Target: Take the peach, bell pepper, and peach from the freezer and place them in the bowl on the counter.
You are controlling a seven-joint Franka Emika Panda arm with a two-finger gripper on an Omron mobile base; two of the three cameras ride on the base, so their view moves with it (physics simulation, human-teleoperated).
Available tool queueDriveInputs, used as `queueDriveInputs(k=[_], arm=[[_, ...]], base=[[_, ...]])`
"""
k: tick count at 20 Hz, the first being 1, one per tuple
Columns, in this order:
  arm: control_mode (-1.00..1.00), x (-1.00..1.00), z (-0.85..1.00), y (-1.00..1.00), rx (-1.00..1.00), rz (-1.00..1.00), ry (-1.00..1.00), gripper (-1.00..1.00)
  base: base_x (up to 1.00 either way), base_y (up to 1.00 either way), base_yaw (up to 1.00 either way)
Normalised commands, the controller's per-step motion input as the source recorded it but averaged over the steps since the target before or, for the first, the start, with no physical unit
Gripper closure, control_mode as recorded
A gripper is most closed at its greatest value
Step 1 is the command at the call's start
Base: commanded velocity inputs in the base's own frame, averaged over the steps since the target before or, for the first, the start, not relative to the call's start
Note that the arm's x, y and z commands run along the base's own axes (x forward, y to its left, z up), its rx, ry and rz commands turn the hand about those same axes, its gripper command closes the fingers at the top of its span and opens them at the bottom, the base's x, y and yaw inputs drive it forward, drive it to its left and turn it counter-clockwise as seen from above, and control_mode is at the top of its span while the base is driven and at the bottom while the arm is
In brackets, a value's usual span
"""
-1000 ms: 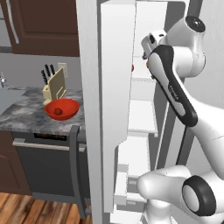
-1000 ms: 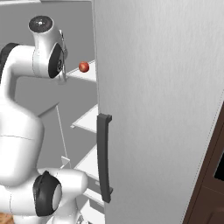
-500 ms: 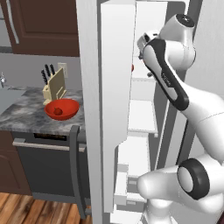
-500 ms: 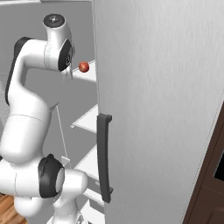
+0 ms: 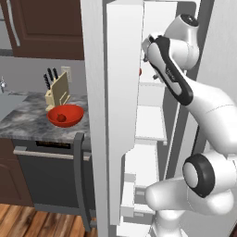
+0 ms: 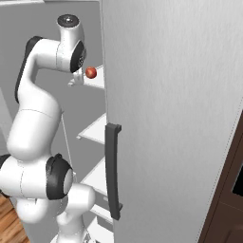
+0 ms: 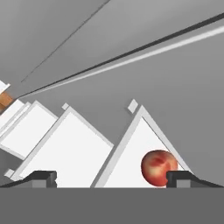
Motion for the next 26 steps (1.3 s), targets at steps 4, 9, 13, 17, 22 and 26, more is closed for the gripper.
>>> queueDriveInputs(k=[4, 9, 13, 17, 22, 26], arm=[[-1.0, 0.18, -0.23, 0.0, 0.0, 0.02, 0.0, -1.0], [-1.0, 0.18, -0.19, 0.0, 0.0, 0.0, 0.0, -1.0], [-1.0, 0.25, -0.08, 0.0, 0.0, 0.0, 0.0, -1.0], [-1.0, 0.43, 0.0, 0.0, 0.0, 0.04, 0.02, -1.0], [-1.0, 0.48, -0.01, 0.0, 0.0, 0.06, 0.1, -1.0], [-1.0, 0.44, -0.1, 0.0, 0.0, 0.05, 0.1, -1.0]], base=[[0.0, 0.0, 0.0], [0.0, 0.0, 0.0], [0.0, 0.0, 0.0], [0.0, 0.0, 0.0], [0.0, 0.0, 0.0], [0.0, 0.0, 0.0]])
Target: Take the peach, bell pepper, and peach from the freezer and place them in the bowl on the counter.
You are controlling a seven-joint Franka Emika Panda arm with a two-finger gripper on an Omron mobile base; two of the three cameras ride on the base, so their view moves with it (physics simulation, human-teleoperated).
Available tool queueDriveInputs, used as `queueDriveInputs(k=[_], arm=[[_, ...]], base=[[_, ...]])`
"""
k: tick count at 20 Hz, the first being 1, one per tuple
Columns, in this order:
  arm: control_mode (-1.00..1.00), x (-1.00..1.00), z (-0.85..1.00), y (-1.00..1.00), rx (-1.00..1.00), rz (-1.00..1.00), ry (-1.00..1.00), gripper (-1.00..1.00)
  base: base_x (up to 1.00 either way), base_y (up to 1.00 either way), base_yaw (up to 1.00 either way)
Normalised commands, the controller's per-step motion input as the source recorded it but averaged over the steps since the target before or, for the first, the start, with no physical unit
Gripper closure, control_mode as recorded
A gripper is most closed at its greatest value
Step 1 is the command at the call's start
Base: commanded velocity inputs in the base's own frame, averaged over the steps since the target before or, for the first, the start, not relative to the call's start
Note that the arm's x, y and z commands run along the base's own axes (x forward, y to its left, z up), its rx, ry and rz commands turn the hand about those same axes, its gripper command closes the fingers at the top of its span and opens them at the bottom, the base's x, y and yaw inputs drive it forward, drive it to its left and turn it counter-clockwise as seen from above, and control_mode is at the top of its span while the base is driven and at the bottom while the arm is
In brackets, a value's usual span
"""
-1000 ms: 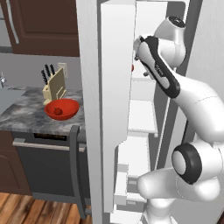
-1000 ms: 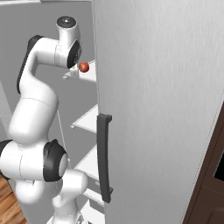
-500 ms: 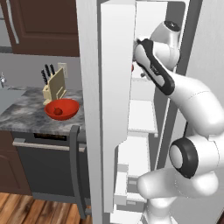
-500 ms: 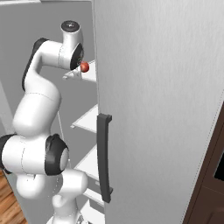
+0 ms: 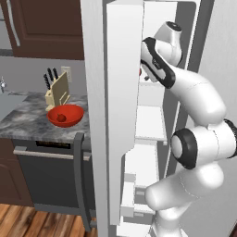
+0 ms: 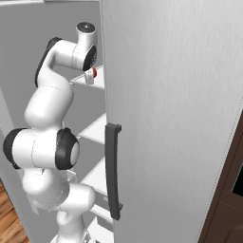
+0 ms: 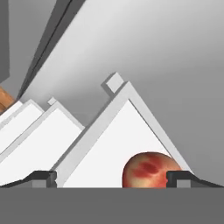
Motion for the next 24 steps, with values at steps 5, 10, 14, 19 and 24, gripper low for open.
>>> queueDriveInputs(k=[5, 10, 14, 19, 24], arm=[[-1.0, 0.4, -0.06, 0.0, 0.0, 0.06, 0.03, -1.0], [-1.0, 0.26, -0.13, 0.03, -0.01, 0.02, 0.0, -1.0], [-1.0, 0.21, -0.17, 0.04, -0.01, 0.0, 0.0, -1.0], [-1.0, 0.04, -0.22, 0.05, -0.01, 0.0, 0.01, -1.0], [-1.0, 0.07, -0.25, 0.06, 0.0, 0.0, 0.01, -1.0]], base=[[0.0, 0.0, 0.0], [0.0, 0.0, 0.0], [0.0, 0.0, 0.0], [0.0, 0.0, 0.0], [0.0, 0.0, 0.0]])
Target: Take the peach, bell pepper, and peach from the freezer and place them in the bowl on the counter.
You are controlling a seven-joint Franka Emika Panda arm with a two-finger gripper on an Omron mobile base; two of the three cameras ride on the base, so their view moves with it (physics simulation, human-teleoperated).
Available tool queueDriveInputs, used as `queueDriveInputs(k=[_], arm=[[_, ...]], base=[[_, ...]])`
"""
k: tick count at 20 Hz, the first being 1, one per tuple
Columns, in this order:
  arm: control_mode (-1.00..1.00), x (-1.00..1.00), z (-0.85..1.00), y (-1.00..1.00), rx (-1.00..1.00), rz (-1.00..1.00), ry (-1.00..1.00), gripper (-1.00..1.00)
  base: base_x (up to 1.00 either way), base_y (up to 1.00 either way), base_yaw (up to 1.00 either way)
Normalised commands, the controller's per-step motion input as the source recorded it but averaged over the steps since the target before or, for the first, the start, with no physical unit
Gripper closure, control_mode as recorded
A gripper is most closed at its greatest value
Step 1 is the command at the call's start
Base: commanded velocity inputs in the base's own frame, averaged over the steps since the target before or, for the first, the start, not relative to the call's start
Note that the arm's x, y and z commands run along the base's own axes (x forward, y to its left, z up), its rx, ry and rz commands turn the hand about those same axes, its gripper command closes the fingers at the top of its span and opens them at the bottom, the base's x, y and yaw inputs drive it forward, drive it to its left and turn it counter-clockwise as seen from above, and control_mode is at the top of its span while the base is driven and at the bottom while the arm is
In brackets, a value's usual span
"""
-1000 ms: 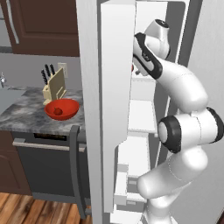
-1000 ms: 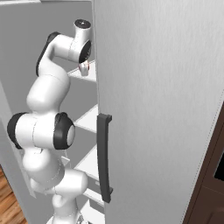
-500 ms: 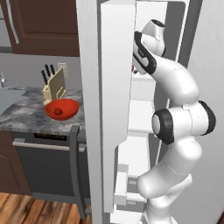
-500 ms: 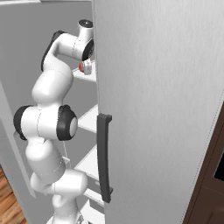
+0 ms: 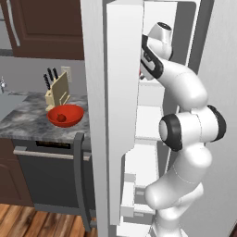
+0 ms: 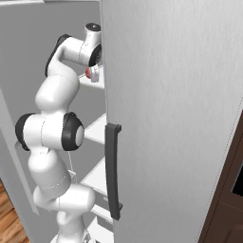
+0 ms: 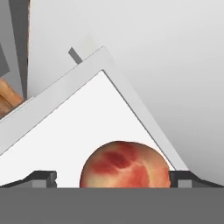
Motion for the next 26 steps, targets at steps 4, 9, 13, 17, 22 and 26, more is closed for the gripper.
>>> queueDriveInputs(k=[4, 9, 13, 17, 22, 26], arm=[[-1.0, 0.11, -0.33, 0.25, -0.03, 0.0, 0.03, 1.0], [-1.0, 0.0, -0.31, 0.02, 0.0, 0.01, 0.0, 1.0], [-1.0, -0.05, -0.35, -0.02, 0.0, 0.03, 0.0, 1.0], [-1.0, -0.38, -0.32, -0.05, 0.0, 0.01, 0.0, 1.0], [-1.0, -0.61, 0.0, 0.0, 0.0, 0.0, -0.04, 1.0], [-1.0, -0.53, 0.0, 0.0, 0.0, 0.0, -0.04, 1.0]], base=[[0.0, 0.0, 0.0], [0.0, 0.0, 0.0], [0.0, 0.0, 0.0], [0.0, 0.0, 0.0], [0.0, 0.0, 0.0], [0.0, 0.0, 0.0]])
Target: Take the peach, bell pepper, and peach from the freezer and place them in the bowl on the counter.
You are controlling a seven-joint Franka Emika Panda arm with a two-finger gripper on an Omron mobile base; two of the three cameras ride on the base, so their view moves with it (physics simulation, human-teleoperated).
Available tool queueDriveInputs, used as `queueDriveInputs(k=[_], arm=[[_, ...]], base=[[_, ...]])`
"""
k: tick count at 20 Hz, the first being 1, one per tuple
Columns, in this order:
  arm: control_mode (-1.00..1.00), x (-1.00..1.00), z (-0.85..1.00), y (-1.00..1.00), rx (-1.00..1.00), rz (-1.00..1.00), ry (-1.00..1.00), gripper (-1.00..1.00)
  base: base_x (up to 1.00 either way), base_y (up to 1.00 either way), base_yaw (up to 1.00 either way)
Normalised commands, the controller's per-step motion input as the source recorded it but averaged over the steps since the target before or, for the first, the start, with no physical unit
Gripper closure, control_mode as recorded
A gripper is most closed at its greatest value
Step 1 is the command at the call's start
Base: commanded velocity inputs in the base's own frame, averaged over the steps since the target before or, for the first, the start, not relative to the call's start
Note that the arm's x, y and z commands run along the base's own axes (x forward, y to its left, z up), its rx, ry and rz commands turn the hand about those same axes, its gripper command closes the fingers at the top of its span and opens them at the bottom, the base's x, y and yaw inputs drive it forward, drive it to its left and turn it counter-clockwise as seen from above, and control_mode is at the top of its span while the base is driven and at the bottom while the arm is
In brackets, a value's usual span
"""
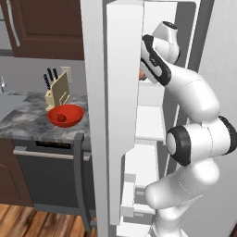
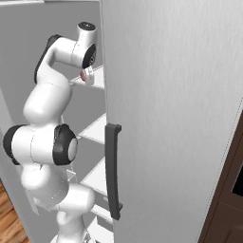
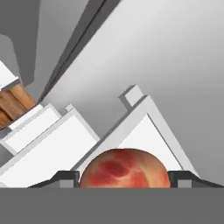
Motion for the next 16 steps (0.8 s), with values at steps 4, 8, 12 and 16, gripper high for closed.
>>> queueDriveInputs(k=[4, 8, 12, 16], arm=[[-1.0, -0.63, 0.0, 0.0, 0.0, 0.0, -0.08, 1.0], [-1.0, -0.77, 0.0, 0.0, 0.0, 0.0, -0.02, 1.0], [-1.0, -0.99, 0.07, -0.06, 0.0, 0.0, 0.0, 1.0], [-1.0, -1.0, 0.0, -0.25, 0.0, 0.0, 0.0, 1.0]], base=[[0.0, 0.0, 0.0], [0.0, 0.0, 0.0], [0.0, 0.0, 0.0], [0.0, 0.0, 0.0]])
